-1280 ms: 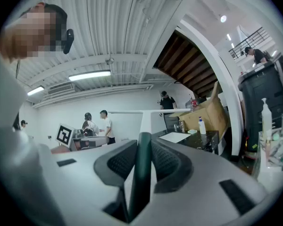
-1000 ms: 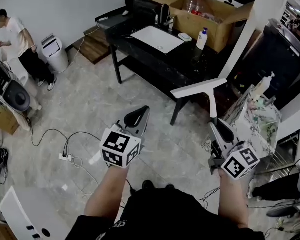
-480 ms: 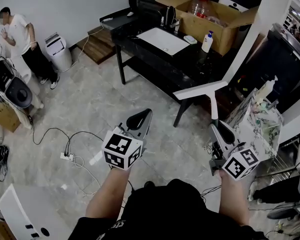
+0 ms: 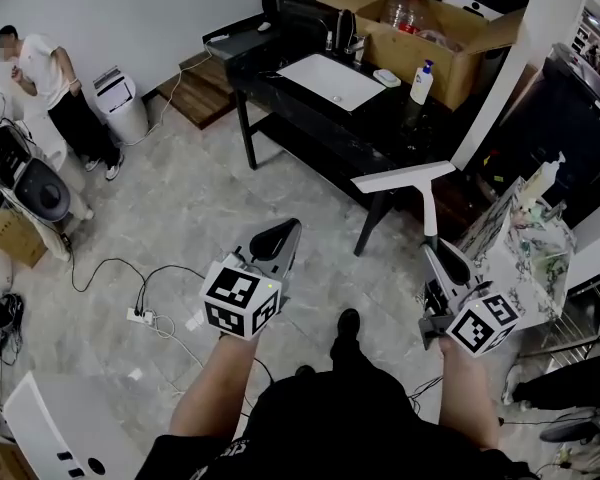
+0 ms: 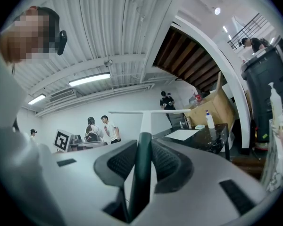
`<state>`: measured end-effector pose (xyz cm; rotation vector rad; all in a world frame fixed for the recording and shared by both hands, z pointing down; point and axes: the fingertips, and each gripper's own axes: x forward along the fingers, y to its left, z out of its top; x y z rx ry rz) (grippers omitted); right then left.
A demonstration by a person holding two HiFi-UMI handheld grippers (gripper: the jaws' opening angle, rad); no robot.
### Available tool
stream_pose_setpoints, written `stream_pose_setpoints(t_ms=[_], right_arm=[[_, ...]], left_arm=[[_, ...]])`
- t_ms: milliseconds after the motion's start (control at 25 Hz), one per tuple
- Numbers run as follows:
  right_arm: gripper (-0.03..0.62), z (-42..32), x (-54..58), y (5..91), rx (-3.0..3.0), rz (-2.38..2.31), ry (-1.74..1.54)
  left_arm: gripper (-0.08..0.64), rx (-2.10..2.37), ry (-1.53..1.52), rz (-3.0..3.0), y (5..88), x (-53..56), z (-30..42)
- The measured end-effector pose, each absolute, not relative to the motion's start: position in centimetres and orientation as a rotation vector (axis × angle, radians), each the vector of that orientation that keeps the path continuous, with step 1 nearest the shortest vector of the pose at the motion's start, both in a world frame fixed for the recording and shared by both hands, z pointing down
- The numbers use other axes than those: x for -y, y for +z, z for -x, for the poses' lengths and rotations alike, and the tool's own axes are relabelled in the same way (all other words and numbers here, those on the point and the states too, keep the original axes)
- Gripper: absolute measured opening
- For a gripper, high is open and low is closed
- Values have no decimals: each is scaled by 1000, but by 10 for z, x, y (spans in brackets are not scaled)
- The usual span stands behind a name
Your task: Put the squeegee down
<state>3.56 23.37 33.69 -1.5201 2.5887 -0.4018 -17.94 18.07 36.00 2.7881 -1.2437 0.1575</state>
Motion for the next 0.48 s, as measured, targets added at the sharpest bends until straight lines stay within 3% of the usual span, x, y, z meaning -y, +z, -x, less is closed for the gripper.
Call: stream_pose_setpoints(t_ms=[480], right_arm=[[100, -69, -128, 342, -2617, 1447, -403]], left_arm=[[9, 1273, 207, -2758, 363, -85, 143]])
